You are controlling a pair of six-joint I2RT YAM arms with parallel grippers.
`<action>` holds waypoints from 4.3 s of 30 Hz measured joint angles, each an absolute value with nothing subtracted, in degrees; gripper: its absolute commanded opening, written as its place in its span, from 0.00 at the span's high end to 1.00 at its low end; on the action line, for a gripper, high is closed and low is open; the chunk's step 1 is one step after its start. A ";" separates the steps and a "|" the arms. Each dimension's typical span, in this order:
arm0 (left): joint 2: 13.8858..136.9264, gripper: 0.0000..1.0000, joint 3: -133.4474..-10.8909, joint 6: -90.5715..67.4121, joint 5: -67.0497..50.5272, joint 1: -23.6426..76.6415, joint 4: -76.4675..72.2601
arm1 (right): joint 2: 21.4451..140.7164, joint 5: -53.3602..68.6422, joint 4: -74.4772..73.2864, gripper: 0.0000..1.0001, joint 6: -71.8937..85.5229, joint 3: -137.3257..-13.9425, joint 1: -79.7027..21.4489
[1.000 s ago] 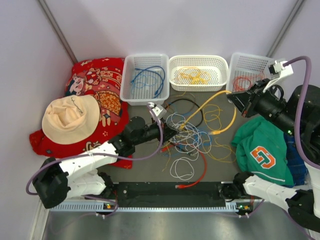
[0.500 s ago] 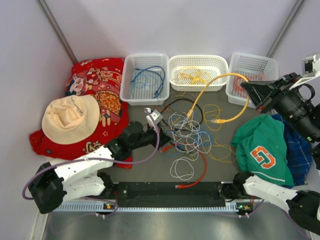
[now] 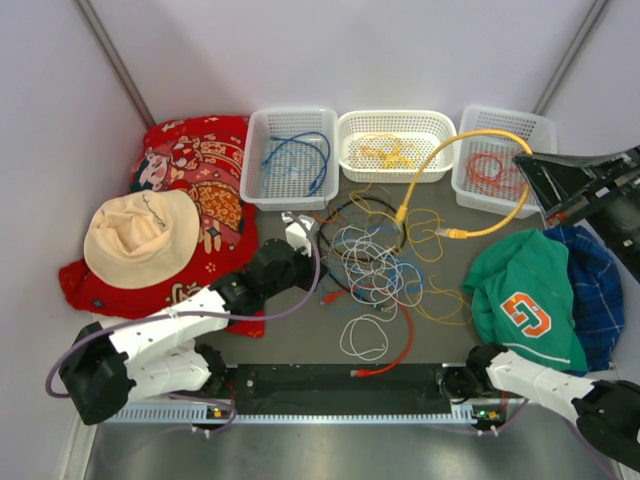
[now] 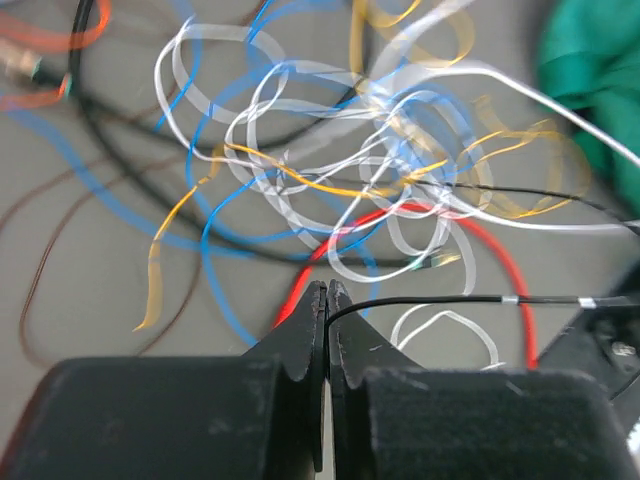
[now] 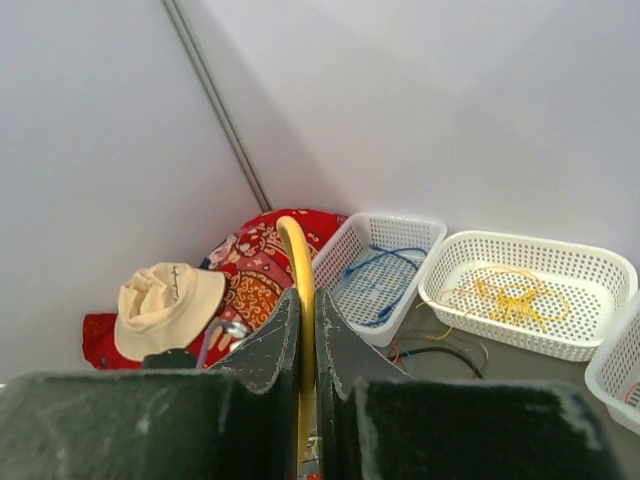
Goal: Untangle the cables
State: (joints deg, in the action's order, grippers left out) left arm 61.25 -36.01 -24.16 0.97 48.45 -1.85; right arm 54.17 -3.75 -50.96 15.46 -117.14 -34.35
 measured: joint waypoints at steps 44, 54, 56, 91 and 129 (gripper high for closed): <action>50.92 0.01 -29.56 -11.62 -18.52 50.78 -34.39 | 52.51 0.14 -49.17 1.00 19.35 -110.10 -34.35; 57.80 0.01 -30.24 -10.20 -26.72 53.01 -41.45 | 53.91 0.62 -49.78 1.00 19.35 -111.94 -34.35; 59.57 0.01 -30.24 -10.07 -27.27 53.23 -43.40 | 53.91 0.93 -49.74 1.00 19.38 -111.94 -34.35; 60.95 1.00 -40.16 -25.74 6.07 53.34 10.09 | 59.55 -15.66 -36.75 1.00 17.45 -106.85 -34.35; 54.52 1.00 -35.33 -30.06 5.89 53.34 12.47 | 124.14 -6.17 -27.40 0.01 35.90 -127.42 -10.09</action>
